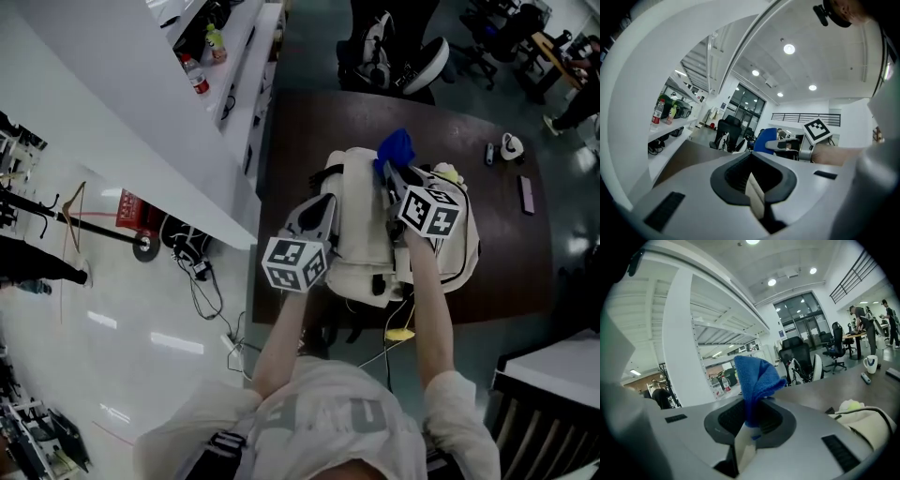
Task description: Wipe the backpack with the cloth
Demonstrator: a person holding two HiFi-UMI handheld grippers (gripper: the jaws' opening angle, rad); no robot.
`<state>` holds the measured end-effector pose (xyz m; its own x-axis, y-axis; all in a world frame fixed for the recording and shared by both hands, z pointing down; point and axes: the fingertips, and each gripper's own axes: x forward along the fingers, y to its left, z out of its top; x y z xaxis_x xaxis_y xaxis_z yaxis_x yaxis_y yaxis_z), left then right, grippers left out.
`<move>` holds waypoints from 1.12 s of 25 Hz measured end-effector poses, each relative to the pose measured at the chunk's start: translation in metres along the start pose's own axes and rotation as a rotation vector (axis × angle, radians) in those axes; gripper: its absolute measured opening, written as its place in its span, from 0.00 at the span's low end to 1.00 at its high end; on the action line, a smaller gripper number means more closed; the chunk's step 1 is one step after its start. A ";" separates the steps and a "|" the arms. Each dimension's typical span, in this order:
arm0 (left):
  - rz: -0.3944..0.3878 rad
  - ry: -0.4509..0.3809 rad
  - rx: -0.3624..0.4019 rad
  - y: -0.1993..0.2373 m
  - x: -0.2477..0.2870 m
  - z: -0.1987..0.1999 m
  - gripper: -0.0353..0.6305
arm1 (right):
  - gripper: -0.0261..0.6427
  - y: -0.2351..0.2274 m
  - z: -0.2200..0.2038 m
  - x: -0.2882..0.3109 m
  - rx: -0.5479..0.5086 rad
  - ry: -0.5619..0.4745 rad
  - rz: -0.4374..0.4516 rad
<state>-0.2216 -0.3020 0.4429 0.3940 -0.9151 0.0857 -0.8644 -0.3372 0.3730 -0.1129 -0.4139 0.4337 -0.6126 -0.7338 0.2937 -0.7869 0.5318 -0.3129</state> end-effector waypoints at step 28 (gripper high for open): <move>-0.008 -0.062 0.105 -0.104 -0.158 -0.043 0.06 | 0.10 0.081 -0.170 -0.174 0.014 0.036 0.009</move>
<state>-0.1808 -0.1133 0.4302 0.3838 -0.9231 0.0248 -0.8904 -0.3629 0.2746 -0.0822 -0.1710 0.5107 -0.6219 -0.7133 0.3231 -0.7806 0.5320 -0.3281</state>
